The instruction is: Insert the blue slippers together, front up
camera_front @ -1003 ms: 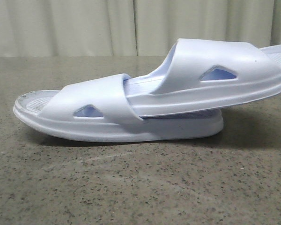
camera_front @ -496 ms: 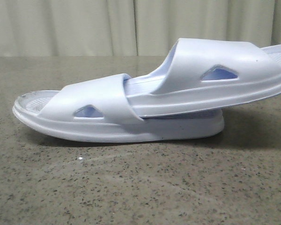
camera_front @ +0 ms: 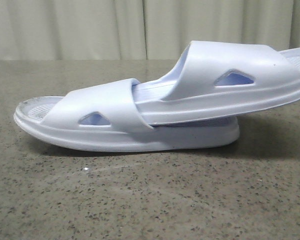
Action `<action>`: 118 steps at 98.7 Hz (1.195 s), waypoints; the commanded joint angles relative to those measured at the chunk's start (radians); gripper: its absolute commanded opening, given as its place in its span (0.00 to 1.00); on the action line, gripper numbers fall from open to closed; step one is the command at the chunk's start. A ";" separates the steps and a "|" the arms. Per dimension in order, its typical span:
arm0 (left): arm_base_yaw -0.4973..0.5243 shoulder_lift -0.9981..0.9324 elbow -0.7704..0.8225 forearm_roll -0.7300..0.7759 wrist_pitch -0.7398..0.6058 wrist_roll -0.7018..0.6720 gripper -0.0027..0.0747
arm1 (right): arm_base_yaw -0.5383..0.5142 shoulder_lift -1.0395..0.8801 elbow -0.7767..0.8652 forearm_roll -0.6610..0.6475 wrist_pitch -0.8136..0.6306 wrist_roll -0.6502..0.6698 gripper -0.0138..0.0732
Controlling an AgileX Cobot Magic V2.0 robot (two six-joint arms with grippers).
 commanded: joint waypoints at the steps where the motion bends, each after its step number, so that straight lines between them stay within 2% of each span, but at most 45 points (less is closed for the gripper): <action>1: -0.006 0.009 -0.029 -0.006 0.008 0.004 0.06 | 0.003 0.008 -0.025 0.017 -0.063 -0.016 0.04; 36: -0.006 0.009 -0.021 0.014 0.008 0.004 0.06 | 0.003 0.008 -0.025 0.017 -0.063 -0.016 0.04; 43: -0.006 -0.002 -0.021 0.133 -0.002 0.004 0.06 | 0.003 0.008 -0.025 0.017 -0.063 -0.016 0.04; 49: -0.006 -0.019 -0.021 0.300 -0.003 -0.016 0.06 | 0.003 0.008 -0.025 0.017 -0.063 -0.016 0.04; 56: -0.006 -0.044 -0.018 0.513 -0.001 -0.160 0.06 | 0.003 0.008 -0.025 0.017 -0.063 -0.016 0.04; 69: -0.006 -0.093 0.000 0.955 0.008 -0.603 0.06 | 0.003 0.008 -0.025 0.017 -0.063 -0.016 0.04; 76: -0.006 -0.108 0.020 1.146 0.015 -0.815 0.06 | 0.003 0.008 -0.025 0.017 -0.063 -0.016 0.04; 94: -0.004 -0.112 0.080 1.493 0.004 -1.228 0.06 | 0.003 0.008 -0.025 0.017 -0.063 -0.016 0.04; 102: -0.004 -0.115 0.098 1.593 -0.016 -1.331 0.06 | 0.003 0.008 -0.025 0.017 -0.063 -0.016 0.04; 118: 0.017 -0.115 0.098 1.614 -0.022 -1.342 0.06 | 0.003 0.008 -0.025 0.017 -0.063 -0.016 0.04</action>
